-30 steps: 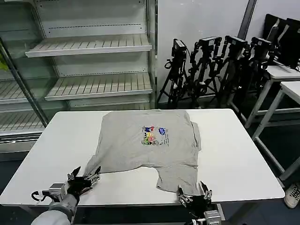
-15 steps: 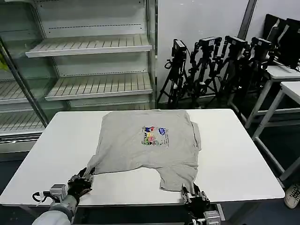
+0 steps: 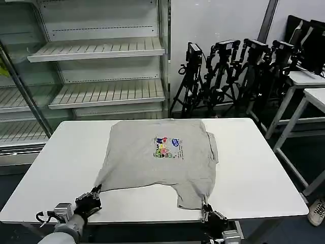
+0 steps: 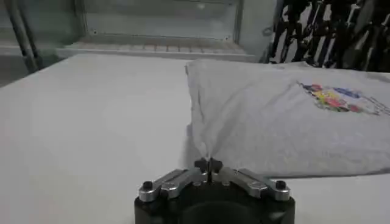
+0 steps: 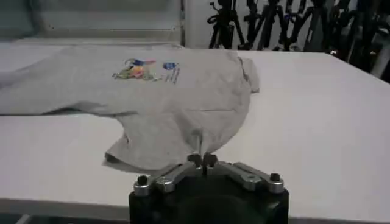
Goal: Fold and organize the clothes.
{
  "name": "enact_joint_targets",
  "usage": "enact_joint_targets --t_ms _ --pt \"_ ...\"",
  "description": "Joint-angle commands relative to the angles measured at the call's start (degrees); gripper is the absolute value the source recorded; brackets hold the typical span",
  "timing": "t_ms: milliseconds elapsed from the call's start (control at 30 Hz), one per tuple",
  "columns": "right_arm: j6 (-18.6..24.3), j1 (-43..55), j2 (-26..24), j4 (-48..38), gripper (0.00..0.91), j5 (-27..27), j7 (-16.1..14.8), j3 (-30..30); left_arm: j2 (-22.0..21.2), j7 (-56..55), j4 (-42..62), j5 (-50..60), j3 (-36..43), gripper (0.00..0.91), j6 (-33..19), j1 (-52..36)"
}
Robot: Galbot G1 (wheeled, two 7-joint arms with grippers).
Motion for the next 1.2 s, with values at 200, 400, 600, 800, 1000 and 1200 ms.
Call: enact_joint_targets --t_ms 200,400,600,800,1000,1200 --pt "1.39 -8.46 -0.93 7.99 0.0 -1.98 -0.17 0.48 -0.8 -0.1 -9.92 -0.28 -3.05 0.02 0.09 7.83" --pt "2.57 -13.17 -1.27 11.4 0.0 -3.6 -0.44 0.74 -2.01 -0.38 -14.51 0.07 -5.26 0.02 0.26 14.81" --pt "4.44 -13.42 -0.34 12.03 0.0 -5.12 -0.68 0.42 -2.48 -0.89 -16.78 -0.27 -8.38 0.02 0.69 18.24" --pt "5.48 -5.5 -0.82 11.1 0.0 -0.11 0.29 1.2 -1.33 -1.7 -17.69 -4.72 -10.26 0.02 0.44 15.89" --pt "4.89 4.42 -1.02 6.74 0.0 3.13 0.24 1.2 2.2 -1.87 -14.29 -9.63 -10.09 0.02 -1.69 8.36" --pt "2.38 14.2 -2.71 1.14 0.0 6.18 0.34 0.48 4.66 -1.98 -9.94 -7.27 -6.35 0.02 -1.8 3.68"
